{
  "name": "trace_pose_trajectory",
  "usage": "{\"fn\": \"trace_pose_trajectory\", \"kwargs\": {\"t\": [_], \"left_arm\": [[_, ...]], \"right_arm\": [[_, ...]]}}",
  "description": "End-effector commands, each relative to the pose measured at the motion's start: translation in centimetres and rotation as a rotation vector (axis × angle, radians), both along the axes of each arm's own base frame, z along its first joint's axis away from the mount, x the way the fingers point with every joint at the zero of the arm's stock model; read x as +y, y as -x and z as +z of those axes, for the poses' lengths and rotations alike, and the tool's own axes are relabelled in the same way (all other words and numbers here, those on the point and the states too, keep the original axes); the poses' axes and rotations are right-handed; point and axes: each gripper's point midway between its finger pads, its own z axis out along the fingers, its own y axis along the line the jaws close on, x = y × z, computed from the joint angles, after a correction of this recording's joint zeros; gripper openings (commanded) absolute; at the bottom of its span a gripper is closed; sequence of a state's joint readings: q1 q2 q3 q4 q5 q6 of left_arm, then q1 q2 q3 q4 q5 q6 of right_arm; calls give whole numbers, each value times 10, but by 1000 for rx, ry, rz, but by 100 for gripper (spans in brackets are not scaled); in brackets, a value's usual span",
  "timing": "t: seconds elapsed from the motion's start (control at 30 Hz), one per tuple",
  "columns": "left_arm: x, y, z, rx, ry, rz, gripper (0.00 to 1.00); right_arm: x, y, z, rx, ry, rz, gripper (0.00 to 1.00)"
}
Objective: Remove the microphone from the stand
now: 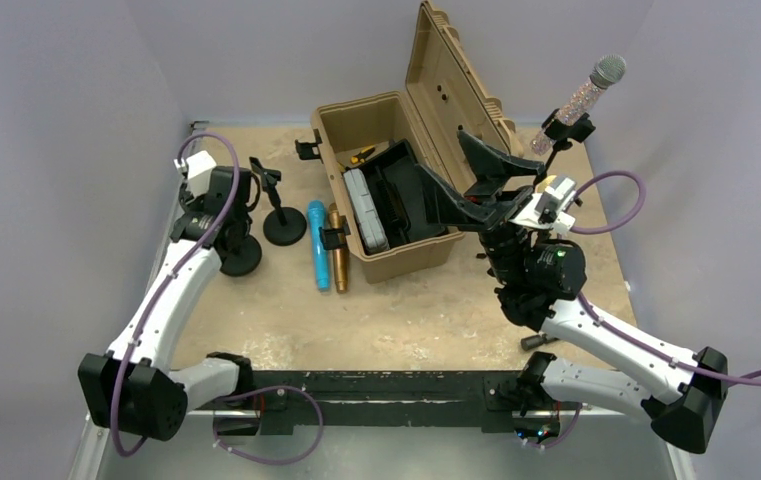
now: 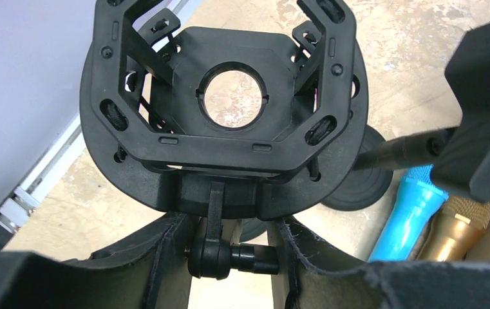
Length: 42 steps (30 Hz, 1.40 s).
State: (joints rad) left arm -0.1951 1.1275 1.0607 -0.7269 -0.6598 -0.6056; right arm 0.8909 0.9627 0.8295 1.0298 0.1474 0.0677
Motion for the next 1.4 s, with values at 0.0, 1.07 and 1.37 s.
{"fn": "trace_pose_trajectory", "kwargs": {"t": [0.0,1.07,1.37], "left_arm": [[5,-35,34,-199,60,97,0],[-16,-20,81,-283,162,-79,93],[-104,-21,119,-436,293,-642,90]], "right_arm": [[-5,-3,3,-12,-23,-30,93],[8,-17,-9,17,12,-46,93],[21,-27,-17,41,46,-50,93]]}}
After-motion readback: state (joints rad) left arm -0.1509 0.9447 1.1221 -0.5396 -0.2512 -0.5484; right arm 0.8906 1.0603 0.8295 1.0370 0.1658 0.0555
